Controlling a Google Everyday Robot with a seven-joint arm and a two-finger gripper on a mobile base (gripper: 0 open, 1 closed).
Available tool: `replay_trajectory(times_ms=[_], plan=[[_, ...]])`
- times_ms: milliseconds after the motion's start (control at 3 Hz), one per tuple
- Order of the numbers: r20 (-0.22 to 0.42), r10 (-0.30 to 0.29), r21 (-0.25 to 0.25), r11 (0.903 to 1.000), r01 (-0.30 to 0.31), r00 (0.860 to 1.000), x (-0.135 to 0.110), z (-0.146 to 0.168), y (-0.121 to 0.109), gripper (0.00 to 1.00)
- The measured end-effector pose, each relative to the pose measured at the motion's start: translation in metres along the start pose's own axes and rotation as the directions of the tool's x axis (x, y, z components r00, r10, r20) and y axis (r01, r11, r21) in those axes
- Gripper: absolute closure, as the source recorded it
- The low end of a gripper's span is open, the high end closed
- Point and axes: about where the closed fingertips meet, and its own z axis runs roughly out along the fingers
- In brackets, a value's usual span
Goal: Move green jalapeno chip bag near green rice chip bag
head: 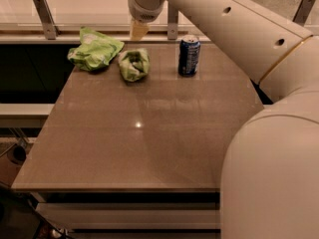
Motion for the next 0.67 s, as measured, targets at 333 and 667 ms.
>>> replay_trajectory(times_ms=[333,667], plan=[[0.0,-0.001,-0.003,1.0,0.001,1.0,-0.0005,0.0018,0.0012,0.0],[0.0,-0.001,-0.003,1.0,0.001,1.0,-0.0005,0.0019,0.0013,0.0]])
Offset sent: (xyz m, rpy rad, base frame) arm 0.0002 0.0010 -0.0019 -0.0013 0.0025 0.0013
